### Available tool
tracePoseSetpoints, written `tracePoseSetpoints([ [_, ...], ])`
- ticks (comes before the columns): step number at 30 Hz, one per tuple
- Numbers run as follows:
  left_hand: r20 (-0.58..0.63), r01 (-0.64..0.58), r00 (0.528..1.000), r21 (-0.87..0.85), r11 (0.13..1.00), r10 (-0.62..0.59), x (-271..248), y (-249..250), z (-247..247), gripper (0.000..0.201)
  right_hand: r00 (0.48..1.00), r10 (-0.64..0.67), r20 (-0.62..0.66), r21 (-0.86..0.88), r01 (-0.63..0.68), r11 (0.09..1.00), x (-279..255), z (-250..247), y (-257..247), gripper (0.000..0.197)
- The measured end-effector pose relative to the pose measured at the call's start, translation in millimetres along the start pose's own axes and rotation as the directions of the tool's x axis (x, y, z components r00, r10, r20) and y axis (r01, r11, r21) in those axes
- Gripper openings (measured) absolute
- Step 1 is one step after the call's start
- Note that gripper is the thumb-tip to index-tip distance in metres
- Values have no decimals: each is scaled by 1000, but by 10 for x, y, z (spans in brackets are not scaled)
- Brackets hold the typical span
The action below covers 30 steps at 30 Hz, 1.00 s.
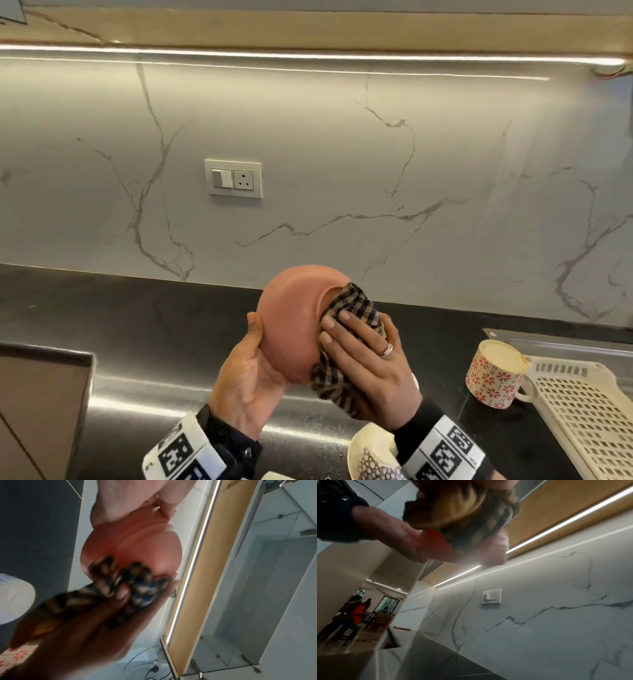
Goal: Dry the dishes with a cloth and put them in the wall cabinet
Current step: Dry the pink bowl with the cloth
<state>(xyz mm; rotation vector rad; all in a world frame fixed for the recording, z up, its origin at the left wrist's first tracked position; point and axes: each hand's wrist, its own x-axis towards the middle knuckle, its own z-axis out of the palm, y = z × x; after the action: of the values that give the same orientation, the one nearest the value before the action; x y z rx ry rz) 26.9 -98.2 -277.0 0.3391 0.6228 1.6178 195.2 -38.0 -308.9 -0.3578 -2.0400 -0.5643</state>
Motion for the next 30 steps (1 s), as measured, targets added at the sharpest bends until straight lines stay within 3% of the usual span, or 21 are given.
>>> tracePoseSetpoints([
  [2, -5, -4, 1000, -6, 1000, 4, 6, 75, 35, 35, 1000, 13, 8, 46, -14, 999, -87, -1, 90, 35],
  [4, -47, 14, 999, -22, 1000, -15, 22, 132, 52, 31, 958, 287, 13, 233, -282, 931, -192, 47, 109, 39],
  [5, -65, 24, 998, -33, 999, -26, 35, 150, 40, 30, 860, 510, 33, 391, -480, 785, -246, 74, 90, 42],
  [6, -69, 28, 997, -46, 999, -32, 48, 167, 30, 30, 704, 706, 79, 554, -619, 556, -272, 83, 56, 42],
  [7, -64, 30, 997, -59, 998, -33, 58, 179, 17, 30, 520, 841, 149, 690, -664, 289, -277, 77, 18, 41],
  [9, -48, 46, 998, -81, 996, -50, 72, 182, -9, 30, 187, 903, 387, 817, -522, -243, -288, 118, 7, 56],
  [10, -41, 63, 997, -81, 995, -67, 74, 162, -29, 30, 105, 833, 543, 789, -404, -463, -289, 151, 6, 67],
  [11, -34, 79, 996, -74, 994, -82, 83, 125, -51, 32, 88, 719, 689, 707, -299, -641, -264, 168, 3, 73],
  [12, -32, 92, 995, -64, 994, -94, 92, 79, -74, 34, 141, 580, 802, 596, -233, -768, -192, 159, -20, 74],
  [13, -33, 102, 994, -51, 993, -104, 109, 34, -101, 35, 249, 459, 853, 509, -198, -838, -117, 152, -58, 71],
  [14, -37, 109, 993, -37, 993, -111, 126, -2, -130, 37, 298, 482, 824, 546, -191, -816, -141, 174, -32, 68],
  [15, -48, 114, 992, -21, 993, -115, 145, -36, -168, 37, 278, 552, 786, 608, -183, -773, -208, 151, 33, 73],
  [16, -61, 114, 992, -11, 993, -114, 170, -65, -213, 37, 321, 542, 777, 614, -192, -766, -183, 119, 56, 79],
  [18, -89, 111, 990, 0, 994, -110, 197, -105, -290, 34, 426, 482, 766, 609, -240, -756, -17, 86, -40, 81],
  [19, -106, 108, 989, 11, 994, -106, 204, -121, -313, 34, 480, 383, 789, 539, -242, -807, 56, 86, -97, 80],
  [21, -131, 115, 985, 30, 993, -110, 225, -152, -372, 34, 421, 364, 831, 516, -338, -787, 86, 35, -150, 75],
  [25, -255, 210, 954, 190, 959, -158, 244, -170, -423, 49, 447, 450, 773, 624, -409, -666, 145, 39, -194, 73],
  [26, -305, 219, 943, 265, 939, -134, 266, -169, -461, 58, 423, 508, 750, 660, -434, -613, 159, 48, -184, 70],
  [27, -323, 190, 943, 337, 922, -76, 277, -159, -498, 65, 402, 588, 702, 708, -484, -515, 155, 66, -164, 68],
  [28, -304, 135, 953, 402, 906, -7, 265, -138, -514, 70, 412, 652, 637, 743, -553, -377, 151, 75, -148, 65],
  [30, -163, 28, 985, 496, 868, 61, 200, -86, -481, 82, 510, 688, 515, 707, -707, -5, 142, 71, -152, 53],
])
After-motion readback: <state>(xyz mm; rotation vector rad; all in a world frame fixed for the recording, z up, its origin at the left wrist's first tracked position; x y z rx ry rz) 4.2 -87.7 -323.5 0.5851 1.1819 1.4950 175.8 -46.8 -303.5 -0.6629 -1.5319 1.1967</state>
